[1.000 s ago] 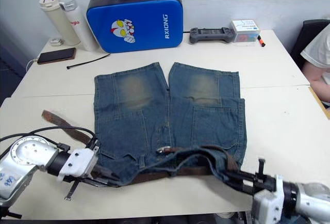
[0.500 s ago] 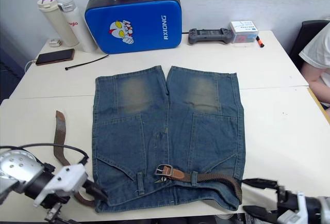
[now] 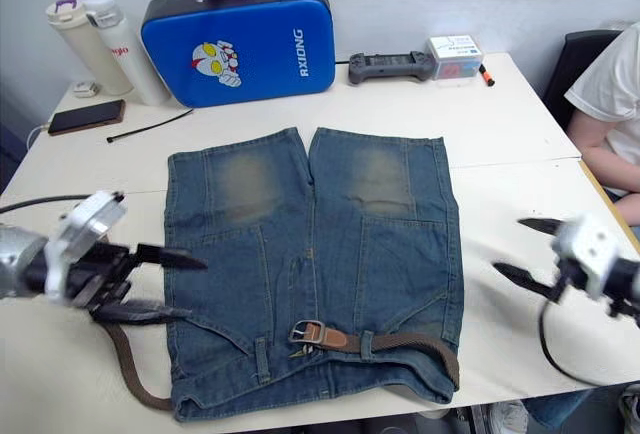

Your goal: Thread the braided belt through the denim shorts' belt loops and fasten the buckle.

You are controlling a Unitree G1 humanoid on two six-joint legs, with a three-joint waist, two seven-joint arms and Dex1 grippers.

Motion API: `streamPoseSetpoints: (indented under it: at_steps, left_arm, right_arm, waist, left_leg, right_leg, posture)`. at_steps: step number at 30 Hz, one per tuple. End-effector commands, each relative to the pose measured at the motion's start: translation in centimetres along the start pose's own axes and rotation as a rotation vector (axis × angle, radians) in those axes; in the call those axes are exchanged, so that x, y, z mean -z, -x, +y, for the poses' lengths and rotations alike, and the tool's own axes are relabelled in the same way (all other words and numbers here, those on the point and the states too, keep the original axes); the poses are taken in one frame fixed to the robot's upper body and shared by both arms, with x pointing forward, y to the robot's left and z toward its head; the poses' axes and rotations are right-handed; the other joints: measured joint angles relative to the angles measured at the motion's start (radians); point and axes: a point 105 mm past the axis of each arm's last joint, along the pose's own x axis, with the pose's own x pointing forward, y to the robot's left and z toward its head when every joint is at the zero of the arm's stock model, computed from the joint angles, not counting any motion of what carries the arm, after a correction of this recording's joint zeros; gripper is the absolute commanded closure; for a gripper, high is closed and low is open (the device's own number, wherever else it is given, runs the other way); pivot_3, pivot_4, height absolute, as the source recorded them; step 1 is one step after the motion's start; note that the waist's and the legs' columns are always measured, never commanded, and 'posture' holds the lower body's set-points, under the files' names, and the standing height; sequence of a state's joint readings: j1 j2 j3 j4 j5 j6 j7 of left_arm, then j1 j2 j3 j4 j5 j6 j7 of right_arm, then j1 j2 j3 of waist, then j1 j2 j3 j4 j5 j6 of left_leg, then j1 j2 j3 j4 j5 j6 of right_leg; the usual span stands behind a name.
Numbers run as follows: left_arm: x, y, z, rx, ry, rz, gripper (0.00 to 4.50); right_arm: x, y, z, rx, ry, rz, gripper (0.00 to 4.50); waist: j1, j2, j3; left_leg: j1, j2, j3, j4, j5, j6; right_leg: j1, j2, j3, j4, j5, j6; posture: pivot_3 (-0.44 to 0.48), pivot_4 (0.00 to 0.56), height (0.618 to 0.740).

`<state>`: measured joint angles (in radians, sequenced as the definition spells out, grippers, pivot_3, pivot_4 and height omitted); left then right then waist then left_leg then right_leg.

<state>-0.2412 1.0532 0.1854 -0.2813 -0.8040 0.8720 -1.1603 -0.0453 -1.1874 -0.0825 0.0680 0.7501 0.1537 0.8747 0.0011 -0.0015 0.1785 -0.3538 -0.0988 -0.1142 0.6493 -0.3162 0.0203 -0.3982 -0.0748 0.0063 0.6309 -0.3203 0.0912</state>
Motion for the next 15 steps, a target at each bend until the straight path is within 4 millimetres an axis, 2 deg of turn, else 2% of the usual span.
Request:
streamPoseSetpoints:
  at_steps: [1, 4, 6, 7, 11, 12, 13, 15]
  left_arm:
    - [0.6, -0.9, 2.8, -0.185, -0.006, 0.023, 0.02]
    - [0.4, -1.4, 3.6, -0.255, -0.024, 0.013, 0.02]
    - [0.4, -1.6, 4.0, -0.301, -0.046, 0.02, 0.02]
    - [0.4, -1.7, 4.2, -0.316, -0.05, 0.017, 0.02]
    - [0.0, -2.3, 4.7, -0.4, -0.098, 0.011, 0.02]
    - [-0.3, -2.5, 4.7, -0.414, -0.106, -0.005, 0.02]
    - [-0.6, -2.6, 4.7, -0.426, -0.107, -0.022, 0.02]
    - [-1.0, -3.1, 4.8, -0.445, -0.115, -0.046, 0.02]
  right_arm:
    - [-2.8, -2.8, 2.6, -0.074, -0.133, -0.041, 0.0]
    - [-4.0, -3.9, 3.7, -0.088, -0.135, -0.072, 0.0]
    - [-4.5, -4.2, 3.7, -0.071, -0.125, -0.091, 0.0]
    - [-4.5, -4.4, 3.6, -0.061, -0.128, -0.095, 0.0]
    - [-5.1, -5.4, 3.4, -0.027, -0.153, -0.124, 0.0]
    - [-5.2, -5.5, 3.3, -0.026, -0.169, -0.13, 0.0]
    - [-5.5, -5.7, 3.2, -0.021, -0.175, -0.14, 0.0]
    - [-6.1, -5.9, 2.8, -0.013, -0.178, -0.156, 0.0]
  waist:
    - [0.004, 0.0, 0.0]
    - [0.013, -0.001, 0.0]
    - [0.017, -0.002, 0.001]
    - [0.007, -0.002, 0.001]
    - [-0.015, -0.002, 0.001]
    - [-0.015, -0.001, 0.0]
    - [-0.007, -0.001, 0.0]
    - [0.02, -0.001, 0.001]
  left_leg:
    - [-0.001, 0.001, 0.0, 0.0, 0.0, -0.001]
    - [-0.012, 0.002, 0.001, 0.004, -0.001, -0.001]
    - [-0.021, 0.002, 0.001, 0.011, -0.001, 0.0]
    - [-0.023, -0.002, -0.005, 0.009, -0.002, 0.001]
    - [-0.027, -0.035, -0.046, -0.001, 0.023, 0.01]
    - [-0.028, -0.04, -0.054, -0.001, 0.026, 0.01]
    - [-0.027, -0.042, -0.057, 0.0, 0.028, 0.01]
    - [-0.028, -0.042, -0.054, 0.002, 0.029, 0.009]
  right_leg:
    - [-0.001, 0.001, 0.0, 0.0, 0.0, 0.0]
    - [-0.012, 0.002, 0.0, 0.0, 0.0, 0.0]
    - [-0.019, 0.002, 0.0, 0.007, 0.0, 0.0]
    - [-0.015, -0.001, -0.007, 0.006, 0.0, 0.0]
    - [-0.001, -0.042, -0.062, 0.007, -0.002, 0.002]
    - [0.002, -0.047, -0.069, 0.006, -0.002, 0.003]
    - [0.0, -0.05, -0.069, 0.006, -0.002, 0.004]
    - [0.001, -0.042, -0.052, -0.002, 0.003, 0.012]
  posture:
    - [0.0, 0.15, 0.74]
    - [0.0, 0.15, 0.74]
    - [0.0, 0.15, 0.74]
    - [0.0, 0.15, 0.74]
    - [0.0, 0.15, 0.74]
    - [0.0, 0.15, 0.74]
    - [0.0, 0.15, 0.74]
    - [0.0, 0.15, 0.74]
